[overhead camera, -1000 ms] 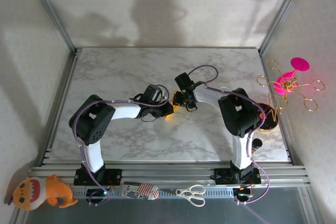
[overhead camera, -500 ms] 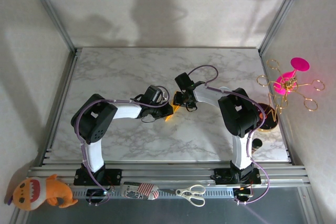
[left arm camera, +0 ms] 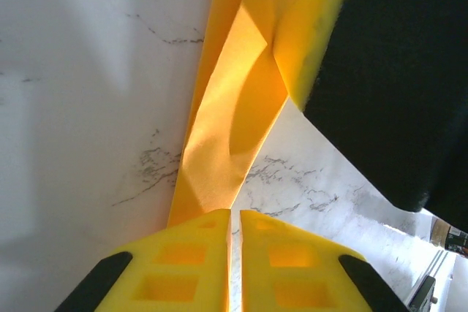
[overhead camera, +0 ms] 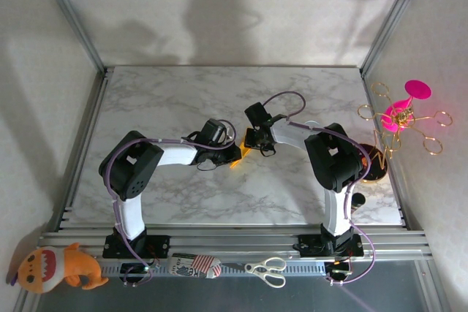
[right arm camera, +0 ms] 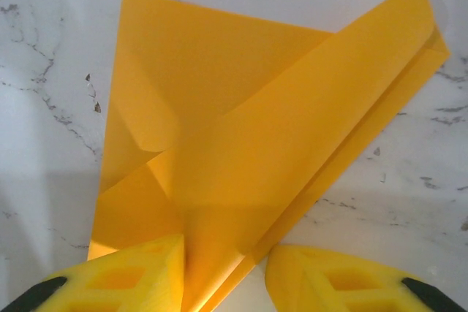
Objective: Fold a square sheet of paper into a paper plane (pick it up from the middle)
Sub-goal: Fold the wing for the fifth time at the center of the table.
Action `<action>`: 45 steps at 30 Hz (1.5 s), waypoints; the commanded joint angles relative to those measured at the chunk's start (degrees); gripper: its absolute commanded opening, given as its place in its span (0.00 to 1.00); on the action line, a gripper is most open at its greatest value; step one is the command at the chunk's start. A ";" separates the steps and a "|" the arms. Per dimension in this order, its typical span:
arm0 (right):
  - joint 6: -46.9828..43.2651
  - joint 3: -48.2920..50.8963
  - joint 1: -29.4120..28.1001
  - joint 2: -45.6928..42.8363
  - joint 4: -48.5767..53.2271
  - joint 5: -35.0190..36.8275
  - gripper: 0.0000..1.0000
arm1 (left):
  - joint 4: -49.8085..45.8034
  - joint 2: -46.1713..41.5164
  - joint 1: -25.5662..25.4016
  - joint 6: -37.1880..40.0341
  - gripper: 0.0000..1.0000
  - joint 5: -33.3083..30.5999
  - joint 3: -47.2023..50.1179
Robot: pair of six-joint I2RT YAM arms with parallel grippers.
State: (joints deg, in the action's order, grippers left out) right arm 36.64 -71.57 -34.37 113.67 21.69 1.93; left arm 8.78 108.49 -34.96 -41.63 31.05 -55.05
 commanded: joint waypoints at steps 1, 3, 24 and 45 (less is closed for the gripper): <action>-0.10 5.07 0.36 8.19 -3.97 -0.92 0.38 | 0.33 -1.06 -0.46 0.23 0.13 0.51 -0.50; -0.17 5.38 0.36 7.96 -4.46 -1.12 0.38 | 0.79 -1.48 -0.46 0.06 0.13 0.50 -0.41; -0.26 4.88 0.36 8.88 -4.66 -2.27 0.38 | -0.16 -0.60 -1.47 0.75 0.13 1.30 0.91; 0.10 5.17 0.34 9.06 -4.99 -2.61 0.38 | -2.80 -0.49 -3.80 1.03 0.14 -2.04 -1.20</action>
State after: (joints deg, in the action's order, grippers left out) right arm 36.64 -70.28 -34.22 113.03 19.92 1.32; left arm 8.23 108.38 -38.06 -41.56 30.06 -55.09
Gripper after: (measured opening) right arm 0.387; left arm 0.140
